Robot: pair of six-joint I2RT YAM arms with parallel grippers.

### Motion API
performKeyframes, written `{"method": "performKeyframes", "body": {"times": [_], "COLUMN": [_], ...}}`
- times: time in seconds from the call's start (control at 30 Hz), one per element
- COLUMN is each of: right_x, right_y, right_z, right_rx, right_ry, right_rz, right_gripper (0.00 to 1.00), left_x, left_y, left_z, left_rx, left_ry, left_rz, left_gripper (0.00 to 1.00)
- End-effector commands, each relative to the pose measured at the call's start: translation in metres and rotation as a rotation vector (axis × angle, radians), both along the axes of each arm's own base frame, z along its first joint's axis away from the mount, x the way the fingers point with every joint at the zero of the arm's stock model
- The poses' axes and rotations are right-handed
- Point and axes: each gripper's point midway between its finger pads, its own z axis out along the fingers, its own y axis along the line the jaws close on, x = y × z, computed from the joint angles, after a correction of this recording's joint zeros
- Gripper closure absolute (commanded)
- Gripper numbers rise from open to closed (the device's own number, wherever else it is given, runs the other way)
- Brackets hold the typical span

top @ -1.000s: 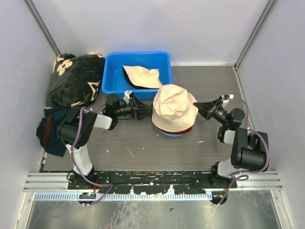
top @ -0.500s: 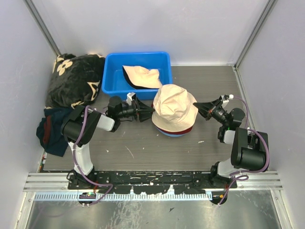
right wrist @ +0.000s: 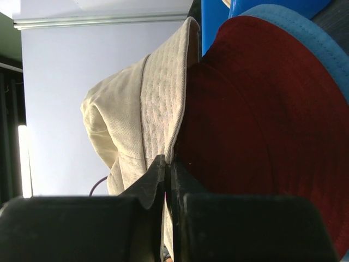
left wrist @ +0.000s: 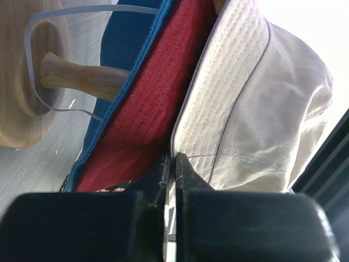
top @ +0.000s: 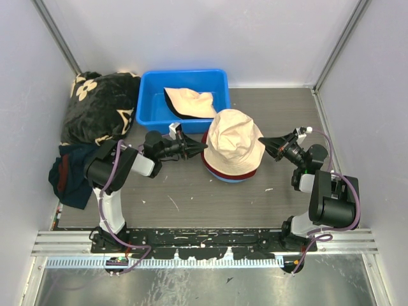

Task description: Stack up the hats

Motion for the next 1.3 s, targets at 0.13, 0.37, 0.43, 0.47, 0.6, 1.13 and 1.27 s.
{"method": "performKeyframes", "body": {"times": [0.13, 0.37, 0.43, 0.47, 0.6, 1.13, 1.27], "right_x": [-0.002, -0.008, -0.009, -0.010, -0.016, -0.036, -0.034], "right_y": [0.001, 0.004, 0.003, 0.004, 0.003, -0.021, -0.023], "right_z": [-0.004, -0.028, -0.039, -0.043, -0.063, -0.155, -0.157], "right_rx": [-0.029, -0.062, -0.082, -0.092, -0.112, -0.491, -0.508], "right_ry": [-0.035, 0.018, 0.040, 0.046, 0.074, 0.299, 0.300], "right_rz": [-0.006, 0.009, 0.013, 0.016, 0.028, 0.052, 0.045], "right_gripper": [0.99, 0.99, 0.99, 0.99, 0.99, 0.99, 0.99], "left_x": [-0.005, -0.015, -0.014, -0.013, -0.008, -0.006, -0.008], "left_y": [0.006, 0.025, 0.024, 0.023, 0.019, 0.026, 0.032], "left_z": [-0.020, -0.046, -0.048, -0.049, -0.050, -0.090, -0.103], "left_rx": [0.003, 0.033, 0.035, 0.034, 0.027, 0.070, 0.079], "left_ry": [0.021, 0.058, 0.056, 0.055, 0.042, 0.096, 0.118], "left_rz": [0.033, 0.052, 0.047, 0.044, 0.023, 0.006, 0.014], "left_gripper": [1.00, 1.00, 1.00, 1.00, 1.00, 1.00, 1.00]}}
